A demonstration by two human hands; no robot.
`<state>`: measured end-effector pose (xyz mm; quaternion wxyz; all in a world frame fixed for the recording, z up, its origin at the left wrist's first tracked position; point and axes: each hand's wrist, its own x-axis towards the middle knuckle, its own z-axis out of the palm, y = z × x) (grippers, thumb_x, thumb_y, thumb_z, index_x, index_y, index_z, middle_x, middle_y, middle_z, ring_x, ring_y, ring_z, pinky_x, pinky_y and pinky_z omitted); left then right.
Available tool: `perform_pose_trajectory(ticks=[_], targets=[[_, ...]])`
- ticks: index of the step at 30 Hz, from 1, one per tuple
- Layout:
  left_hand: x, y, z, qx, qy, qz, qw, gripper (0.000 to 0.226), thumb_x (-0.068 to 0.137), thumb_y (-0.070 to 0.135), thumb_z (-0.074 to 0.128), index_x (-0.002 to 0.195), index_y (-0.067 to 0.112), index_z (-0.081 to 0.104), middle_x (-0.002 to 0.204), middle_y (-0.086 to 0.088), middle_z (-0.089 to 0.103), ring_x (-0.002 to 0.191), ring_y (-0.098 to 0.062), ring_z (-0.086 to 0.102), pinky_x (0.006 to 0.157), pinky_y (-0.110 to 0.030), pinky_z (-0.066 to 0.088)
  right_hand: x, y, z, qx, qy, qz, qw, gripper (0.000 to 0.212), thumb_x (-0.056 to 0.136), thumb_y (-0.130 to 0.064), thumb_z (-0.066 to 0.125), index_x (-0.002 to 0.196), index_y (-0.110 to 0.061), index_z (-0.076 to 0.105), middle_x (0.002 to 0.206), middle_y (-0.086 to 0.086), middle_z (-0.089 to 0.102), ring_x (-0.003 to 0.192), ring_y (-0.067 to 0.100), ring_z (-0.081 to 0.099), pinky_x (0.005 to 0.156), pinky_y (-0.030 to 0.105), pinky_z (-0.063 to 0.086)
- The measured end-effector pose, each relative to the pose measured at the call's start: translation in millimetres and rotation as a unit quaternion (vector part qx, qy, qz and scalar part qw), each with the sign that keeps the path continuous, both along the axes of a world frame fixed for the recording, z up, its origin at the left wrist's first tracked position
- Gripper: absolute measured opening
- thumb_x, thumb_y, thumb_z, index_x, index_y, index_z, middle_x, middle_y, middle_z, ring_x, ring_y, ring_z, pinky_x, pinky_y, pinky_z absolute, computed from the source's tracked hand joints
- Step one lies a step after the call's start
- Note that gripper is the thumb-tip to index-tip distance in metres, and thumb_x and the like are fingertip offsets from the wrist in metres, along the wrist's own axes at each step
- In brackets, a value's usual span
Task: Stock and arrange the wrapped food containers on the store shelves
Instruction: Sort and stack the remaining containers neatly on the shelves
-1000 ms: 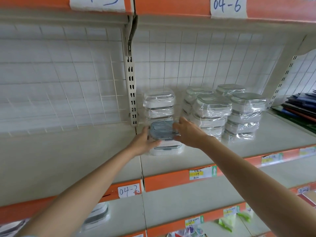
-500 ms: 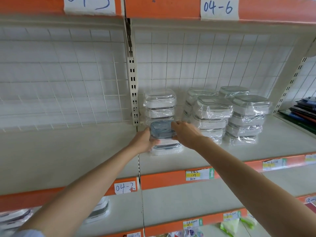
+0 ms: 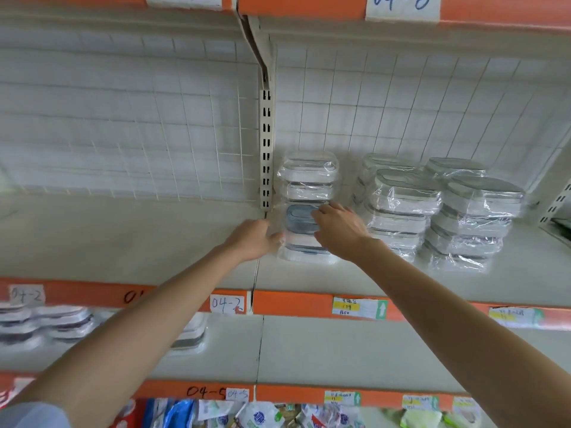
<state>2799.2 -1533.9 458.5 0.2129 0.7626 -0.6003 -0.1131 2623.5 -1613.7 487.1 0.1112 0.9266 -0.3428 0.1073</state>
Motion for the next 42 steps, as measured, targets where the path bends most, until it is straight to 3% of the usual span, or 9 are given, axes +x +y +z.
perform_pose_trajectory(ticks=[2, 6, 12, 18, 23, 28, 31, 36, 42], targets=[[9.8, 21.5, -2.0, 0.003, -0.035, 0.005, 0.999, 0.029, 0.094, 0.034, 0.053, 0.095, 0.006, 0.06, 0.089, -0.009, 0.059, 0.093, -0.031, 0.062, 0.076, -0.033, 0.046, 7.2, 9.4, -2.6, -0.02, -0.013, 0.056, 0.998, 0.032, 0.09, -0.016, 0.049, 0.122, -0.011, 0.053, 0.122, 0.005, 0.054, 0.12, 0.023, 0.042, 0.096, 0.032, 0.034], [32.4, 64.9, -4.6, 0.065, -0.125, 0.008, 0.99, 0.033, 0.093, 0.032, 0.054, 0.118, 0.012, 0.059, 0.119, -0.007, 0.059, 0.112, -0.024, 0.053, 0.091, -0.032, 0.041, 25.5, 40.1, -19.4, 0.034, 0.046, 0.153, 0.987, 0.037, 0.093, -0.024, 0.049, 0.128, -0.012, 0.049, 0.127, 0.007, 0.048, 0.12, 0.024, 0.043, 0.092, 0.037, 0.039], [59.1, 119.3, -5.3, 0.046, -0.198, 0.032, 0.979, 0.025, 0.09, 0.03, 0.055, 0.109, 0.013, 0.059, 0.111, -0.004, 0.052, 0.104, -0.022, 0.054, 0.086, -0.033, 0.044, 44.8, 76.5, -22.1, 0.058, 0.101, 0.2, 0.973, 0.046, 0.095, -0.034, 0.048, 0.137, -0.016, 0.04, 0.131, 0.006, 0.046, 0.123, 0.023, 0.042, 0.098, 0.036, 0.038], [70.8, 180.8, -20.1, 0.023, -0.183, 0.053, 0.981, 0.016, 0.088, 0.027, 0.056, 0.099, 0.016, 0.06, 0.102, 0.0, 0.056, 0.097, -0.021, 0.058, 0.079, -0.03, 0.044, 64.7, 134.7, -37.9, 0.093, 0.04, 0.223, 0.969, 0.042, 0.095, -0.033, 0.049, 0.132, -0.015, 0.045, 0.126, 0.006, 0.047, 0.118, 0.024, 0.045, 0.093, 0.034, 0.041], [81.8, 258.2, -61.7, 0.103, -0.155, 0.049, 0.981, 0.031, 0.092, 0.027, 0.054, 0.12, 0.014, 0.055, 0.123, -0.003, 0.056, 0.109, -0.021, 0.055, 0.085, -0.033, 0.047, 78.1, 203.2, -89.6, 0.167, 0.139, 0.229, 0.949, 0.051, 0.097, -0.033, 0.046, 0.143, -0.014, 0.033, 0.143, 0.007, 0.037, 0.132, 0.023, 0.035, 0.104, 0.038, 0.036], [79.7, 298.9, -84.6, 0.136, -0.133, 0.036, 0.981, 0.04, 0.091, 0.03, 0.053, 0.127, 0.012, 0.053, 0.125, -0.006, 0.054, 0.113, -0.022, 0.052, 0.089, -0.036, 0.046, 67.1, 236.9, -118.1, 0.211, 0.158, 0.182, 0.947, 0.056, 0.097, -0.035, 0.045, 0.146, -0.014, 0.027, 0.145, 0.005, 0.035, 0.132, 0.022, 0.031, 0.106, 0.037, 0.034], [70.3, 298.9, -92.3, 0.127, -0.111, 0.016, 0.986, 0.04, 0.092, 0.029, 0.053, 0.128, 0.011, 0.053, 0.127, -0.006, 0.053, 0.113, -0.021, 0.051, 0.087, -0.032, 0.043, 55.4, 245.2, -130.4, 0.221, 0.153, 0.15, 0.951, 0.058, 0.097, -0.036, 0.045, 0.146, -0.014, 0.027, 0.145, 0.004, 0.035, 0.132, 0.022, 0.03, 0.107, 0.038, 0.034], [54.2, 276.4, -116.6, 0.125, -0.052, 0.007, 0.991, 0.043, 0.094, 0.029, 0.053, 0.132, 0.012, 0.049, 0.132, -0.006, 0.051, 0.122, -0.021, 0.046, 0.097, -0.033, 0.039, 47.0, 224.0, -151.2, 0.246, 0.126, 0.112, 0.954, 0.057, 0.097, -0.034, 0.046, 0.146, -0.013, 0.027, 0.144, 0.004, 0.036, 0.131, 0.021, 0.032, 0.106, 0.034, 0.034], [67.4, 211.6, -184.7, 0.103, -0.06, 0.02, 0.993, 0.045, 0.094, 0.026, 0.051, 0.134, 0.007, 0.045, 0.13, -0.008, 0.049, 0.123, -0.025, 0.045, 0.099, -0.037, 0.04, 73.7, 160.1, -214.2, 0.255, 0.073, 0.067, 0.962, 0.059, 0.096, -0.033, 0.049, 0.145, -0.01, 0.027, 0.146, 0.007, 0.034, 0.133, 0.023, 0.03, 0.106, 0.033, 0.03]])
